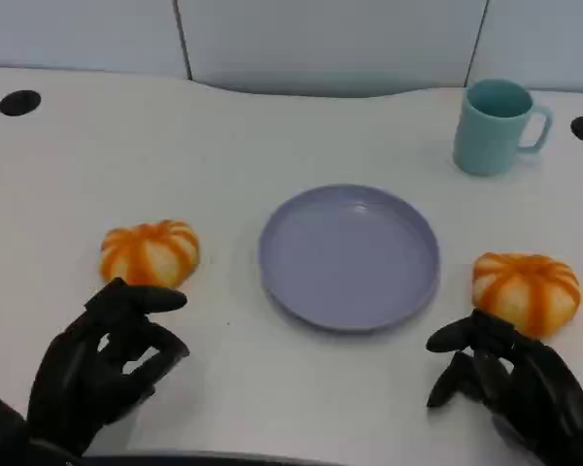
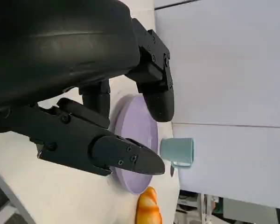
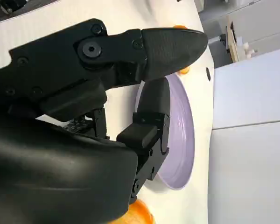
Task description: Grasp the bread from the table and place it into the plate.
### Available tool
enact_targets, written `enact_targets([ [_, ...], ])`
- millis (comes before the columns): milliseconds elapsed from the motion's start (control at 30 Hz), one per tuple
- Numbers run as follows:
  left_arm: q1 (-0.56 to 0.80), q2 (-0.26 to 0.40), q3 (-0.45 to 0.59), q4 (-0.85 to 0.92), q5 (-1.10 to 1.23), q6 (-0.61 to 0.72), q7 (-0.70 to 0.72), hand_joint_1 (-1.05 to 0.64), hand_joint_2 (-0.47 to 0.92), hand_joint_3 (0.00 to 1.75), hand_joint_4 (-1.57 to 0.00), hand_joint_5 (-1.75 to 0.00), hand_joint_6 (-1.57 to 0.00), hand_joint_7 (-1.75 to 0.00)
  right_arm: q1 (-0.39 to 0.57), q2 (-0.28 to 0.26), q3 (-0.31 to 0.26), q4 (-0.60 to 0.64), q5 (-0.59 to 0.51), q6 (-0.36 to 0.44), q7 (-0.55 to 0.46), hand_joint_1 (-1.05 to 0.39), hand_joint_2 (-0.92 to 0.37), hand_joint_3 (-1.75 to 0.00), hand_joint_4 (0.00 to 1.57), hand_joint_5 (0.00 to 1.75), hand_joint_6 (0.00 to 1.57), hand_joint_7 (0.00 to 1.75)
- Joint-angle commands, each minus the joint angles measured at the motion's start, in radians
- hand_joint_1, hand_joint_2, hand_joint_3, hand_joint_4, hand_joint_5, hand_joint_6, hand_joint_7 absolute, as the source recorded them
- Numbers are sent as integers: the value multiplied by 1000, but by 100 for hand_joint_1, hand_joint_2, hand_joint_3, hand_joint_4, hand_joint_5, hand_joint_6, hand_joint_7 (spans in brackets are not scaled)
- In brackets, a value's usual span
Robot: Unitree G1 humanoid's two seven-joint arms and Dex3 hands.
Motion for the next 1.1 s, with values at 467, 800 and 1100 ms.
enact_targets([
  [467,-35,285,-106,-220,689,-41,472,-72,92,14,-2,-121,-31,-40,14,-6,-2,-3,2,10,-12,-41,-92,-34,62,154,61,112],
  [800,-113,415,-205,-282,921,117,574,-78,92,12,-9,-66,-34,-6,22,-3,11,-21,-1,9,-20,-40,-92,-36,62,155,60,112],
  [1100,-253,468,-323,-181,978,240,542,-82,92,6,-9,-37,-26,0,24,-11,12,-22,4,14,-20,-42,-92,-35,60,156,60,114],
])
